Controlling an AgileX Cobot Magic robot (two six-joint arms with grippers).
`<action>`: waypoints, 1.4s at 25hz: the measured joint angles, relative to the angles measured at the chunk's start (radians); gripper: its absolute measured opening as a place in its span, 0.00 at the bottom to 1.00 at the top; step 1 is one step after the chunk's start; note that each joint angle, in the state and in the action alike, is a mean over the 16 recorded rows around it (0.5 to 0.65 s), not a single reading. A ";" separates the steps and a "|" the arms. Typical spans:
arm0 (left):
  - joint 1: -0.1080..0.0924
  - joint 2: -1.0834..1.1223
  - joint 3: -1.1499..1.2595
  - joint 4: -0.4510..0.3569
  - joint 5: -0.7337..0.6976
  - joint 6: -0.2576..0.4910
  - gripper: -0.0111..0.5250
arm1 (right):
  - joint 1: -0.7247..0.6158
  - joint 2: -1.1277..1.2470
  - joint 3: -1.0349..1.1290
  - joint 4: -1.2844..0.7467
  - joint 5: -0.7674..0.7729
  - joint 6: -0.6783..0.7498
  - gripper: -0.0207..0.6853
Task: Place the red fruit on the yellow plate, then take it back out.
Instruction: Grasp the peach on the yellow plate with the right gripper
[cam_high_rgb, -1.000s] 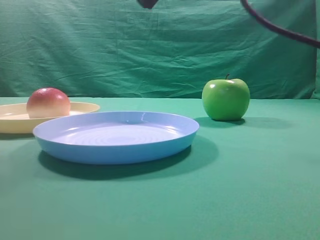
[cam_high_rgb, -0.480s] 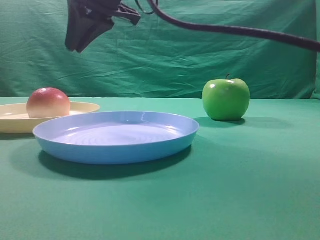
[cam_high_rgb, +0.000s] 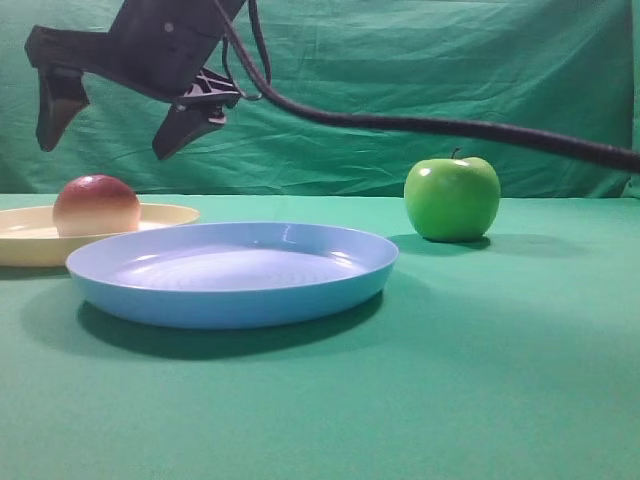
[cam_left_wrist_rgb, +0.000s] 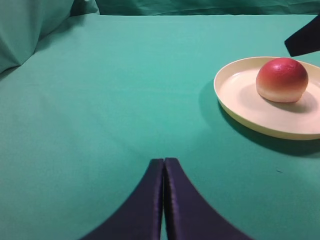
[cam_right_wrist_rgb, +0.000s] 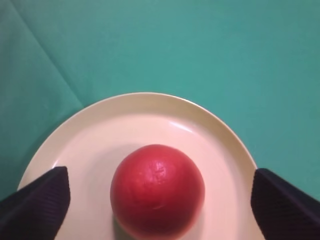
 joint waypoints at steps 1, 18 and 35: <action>0.000 0.000 0.000 0.000 0.000 0.000 0.02 | 0.000 0.007 0.000 0.004 -0.010 -0.002 0.95; 0.000 0.000 0.000 0.000 0.000 0.000 0.02 | 0.001 0.048 -0.013 0.027 -0.021 -0.011 0.42; 0.000 0.000 0.000 0.000 0.000 0.000 0.02 | -0.120 -0.223 -0.054 -0.056 0.328 0.009 0.25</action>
